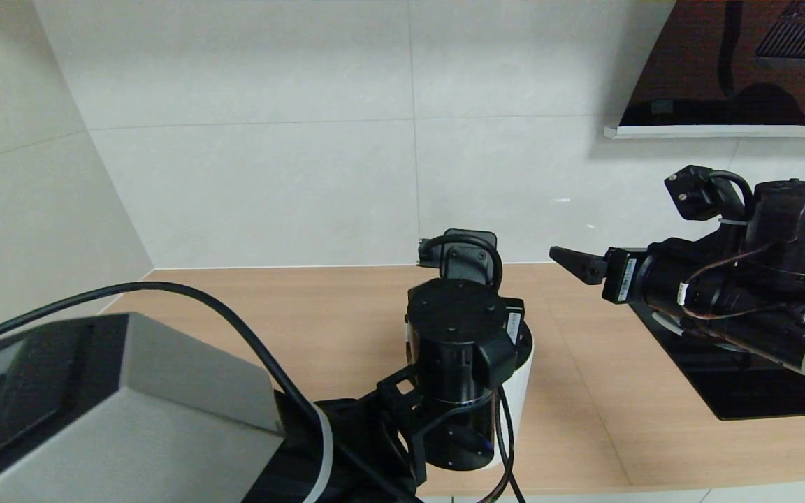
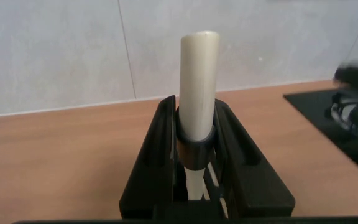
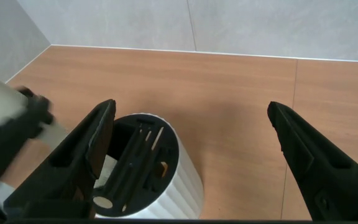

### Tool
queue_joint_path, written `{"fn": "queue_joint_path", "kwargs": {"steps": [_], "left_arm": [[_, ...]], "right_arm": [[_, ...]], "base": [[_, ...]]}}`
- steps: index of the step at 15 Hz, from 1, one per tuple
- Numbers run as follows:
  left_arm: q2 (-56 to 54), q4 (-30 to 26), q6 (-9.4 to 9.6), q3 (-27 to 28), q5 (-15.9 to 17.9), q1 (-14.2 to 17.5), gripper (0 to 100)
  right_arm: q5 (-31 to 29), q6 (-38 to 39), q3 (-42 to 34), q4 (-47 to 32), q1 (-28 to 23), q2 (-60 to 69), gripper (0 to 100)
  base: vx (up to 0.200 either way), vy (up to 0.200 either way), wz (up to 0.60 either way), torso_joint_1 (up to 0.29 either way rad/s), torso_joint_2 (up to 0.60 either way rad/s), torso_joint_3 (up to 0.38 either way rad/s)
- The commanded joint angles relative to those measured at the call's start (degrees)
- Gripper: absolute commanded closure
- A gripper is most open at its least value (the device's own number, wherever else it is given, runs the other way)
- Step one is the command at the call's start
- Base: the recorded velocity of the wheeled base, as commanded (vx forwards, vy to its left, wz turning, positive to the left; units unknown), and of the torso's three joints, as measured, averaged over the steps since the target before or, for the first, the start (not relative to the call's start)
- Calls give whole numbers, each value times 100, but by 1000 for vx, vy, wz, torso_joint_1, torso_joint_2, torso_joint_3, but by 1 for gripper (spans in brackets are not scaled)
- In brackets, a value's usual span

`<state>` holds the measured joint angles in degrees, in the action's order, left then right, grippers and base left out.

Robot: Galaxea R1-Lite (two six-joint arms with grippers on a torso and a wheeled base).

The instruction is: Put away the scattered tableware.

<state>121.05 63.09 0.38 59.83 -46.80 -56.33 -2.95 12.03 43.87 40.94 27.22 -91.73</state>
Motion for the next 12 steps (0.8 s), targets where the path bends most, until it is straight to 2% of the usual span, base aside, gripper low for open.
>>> {"fn": "queue_joint_path", "kwargs": {"steps": [1,4,12], "left_arm": [[164,2,-3,-15,-5,-1,100],[243,2,-108,-103,4,-1,100],[296,2,-117,-147,13,-1,100]], "right_arm": [[5,1,-2,2,20,-11,0],[5,-8,-37,2,20,-20,0],[5,-17,-46,2,29,-46,0]], "base": [[0,0,0,0,0,0],[0,0,0,0,0,0],[0,0,0,0,0,0]]}}
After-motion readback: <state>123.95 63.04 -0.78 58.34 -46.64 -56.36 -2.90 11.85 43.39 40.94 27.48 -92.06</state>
